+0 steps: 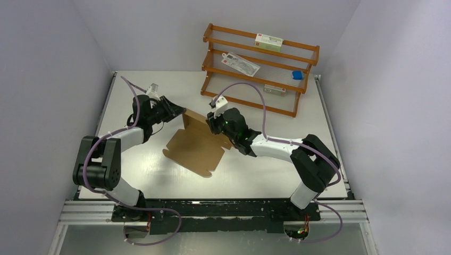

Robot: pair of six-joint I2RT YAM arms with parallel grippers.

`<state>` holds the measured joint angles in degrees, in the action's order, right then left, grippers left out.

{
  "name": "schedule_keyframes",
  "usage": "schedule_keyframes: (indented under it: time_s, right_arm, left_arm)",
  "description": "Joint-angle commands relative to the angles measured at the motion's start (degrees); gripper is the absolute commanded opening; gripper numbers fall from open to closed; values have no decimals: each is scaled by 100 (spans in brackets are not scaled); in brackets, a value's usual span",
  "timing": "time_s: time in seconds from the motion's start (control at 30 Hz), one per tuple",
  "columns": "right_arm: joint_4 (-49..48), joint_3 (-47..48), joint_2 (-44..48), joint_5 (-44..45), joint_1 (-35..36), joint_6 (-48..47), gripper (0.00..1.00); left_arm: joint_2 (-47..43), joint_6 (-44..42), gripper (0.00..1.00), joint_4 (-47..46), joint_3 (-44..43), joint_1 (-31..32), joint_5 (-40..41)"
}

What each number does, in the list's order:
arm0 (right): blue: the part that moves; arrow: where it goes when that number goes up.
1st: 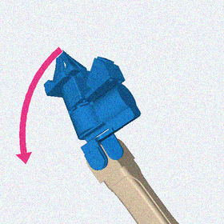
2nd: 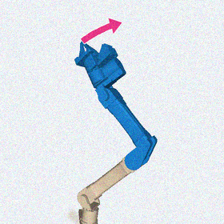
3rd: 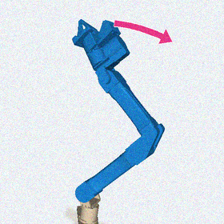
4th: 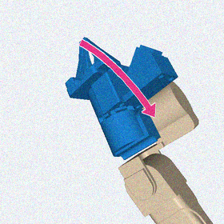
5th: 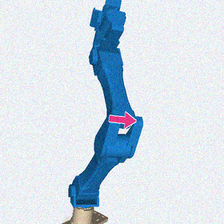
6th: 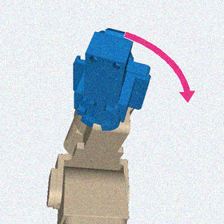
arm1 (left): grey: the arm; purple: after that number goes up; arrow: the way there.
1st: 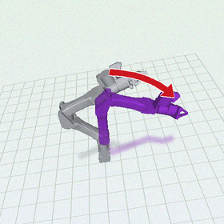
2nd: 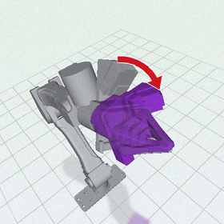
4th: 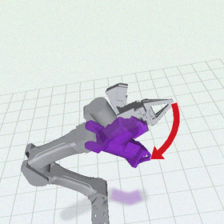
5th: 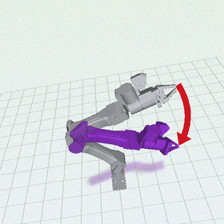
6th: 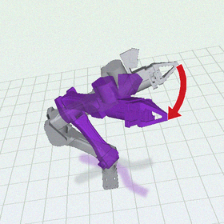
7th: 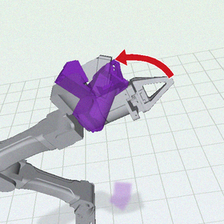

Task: Fold the paper box

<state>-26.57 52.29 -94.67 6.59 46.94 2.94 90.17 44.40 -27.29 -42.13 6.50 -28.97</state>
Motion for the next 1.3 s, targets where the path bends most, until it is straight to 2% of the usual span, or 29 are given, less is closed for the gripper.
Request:
schedule_keyframes:
  time_s: [0.0,0.3,0.47,0.57,0.73,0.83,1.1,1.27]
  right_arm:
    - [-370,-245,-223,-274,-15,-216,32]
    - [-191,207,-354,-387,-20,-865,34]
    - [32,504,-316,-438,-18,-1088,39]
    - [167,568,2,-224,-26,-1158,45]
    - [685,738,412,481,-98,-1338,53]
    - [972,723,714,928,-226,-1095,55]
    - [2028,623,1307,1370,-360,410,68]
    - [2495,825,1207,1506,-579,1282,70]
  left_arm:
    - [-131,-67,25,180,373,-25,12]
    - [-1037,225,25,343,1236,-26,607]
    - [-1781,309,25,686,1682,-26,955]
    - [-1941,160,29,1061,1583,-26,1048]
    - [-1931,129,42,1218,1320,-26,1087]
    - [-1915,2,51,1457,1040,-26,1173]
    - [-1774,-265,83,1933,325,-22,1221]
    - [-1418,-275,94,1980,-169,-26,1210]
